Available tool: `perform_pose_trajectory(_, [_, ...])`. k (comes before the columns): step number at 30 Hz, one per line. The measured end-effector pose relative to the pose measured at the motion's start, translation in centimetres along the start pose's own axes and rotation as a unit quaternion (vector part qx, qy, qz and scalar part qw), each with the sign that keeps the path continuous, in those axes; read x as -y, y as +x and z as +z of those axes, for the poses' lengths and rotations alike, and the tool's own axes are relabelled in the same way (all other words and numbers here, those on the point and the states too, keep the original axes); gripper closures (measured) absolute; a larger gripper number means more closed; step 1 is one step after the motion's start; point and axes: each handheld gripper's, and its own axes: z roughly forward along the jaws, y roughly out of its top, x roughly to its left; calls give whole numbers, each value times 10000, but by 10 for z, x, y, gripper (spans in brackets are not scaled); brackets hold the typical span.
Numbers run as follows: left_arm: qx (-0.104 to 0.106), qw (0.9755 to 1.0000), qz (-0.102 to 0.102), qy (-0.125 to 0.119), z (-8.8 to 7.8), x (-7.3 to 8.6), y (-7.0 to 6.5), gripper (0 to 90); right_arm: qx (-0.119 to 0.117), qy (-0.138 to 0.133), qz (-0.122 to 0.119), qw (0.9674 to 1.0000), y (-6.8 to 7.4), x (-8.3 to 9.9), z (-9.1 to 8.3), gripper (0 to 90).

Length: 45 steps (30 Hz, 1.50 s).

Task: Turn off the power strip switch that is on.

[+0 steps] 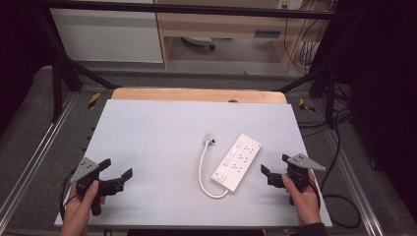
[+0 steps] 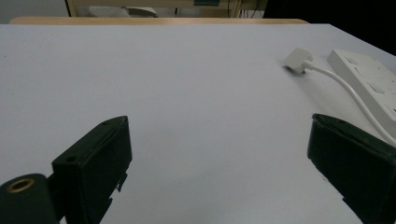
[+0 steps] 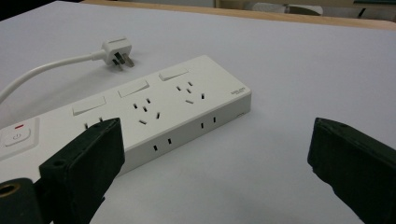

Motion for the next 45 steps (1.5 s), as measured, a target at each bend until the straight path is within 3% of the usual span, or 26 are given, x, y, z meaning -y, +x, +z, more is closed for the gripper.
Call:
perform_pose_trajectory(7, [-25, 10000, -44, -1, -1, 1, 2, 66, 66, -15, -66, 10000, 5, -4, -3, 38])
perform_pose_trajectory(20, [2, 10000, -53, -30, 2, 0, 4, 66, 105, -310, 201, 9993, 2, -13, -12, 51])
perform_pose_trajectory(34, [57, 10000, 23, -57, 2, -1, 0, 66, -6, -246, -105, 9996, 13, -16, -11, 28])
perform_pose_trajectory(41, [98, 9999, 37, -60, 7, -1, 2, 65, 23, -237, -145, 9996, 14, -18, -14, 68])
perform_pose_trajectory(45, [123, 9999, 27, -54, 8, -1, 4, 65, 11, -316, -189, 9993, 16, -23, -14, 169])
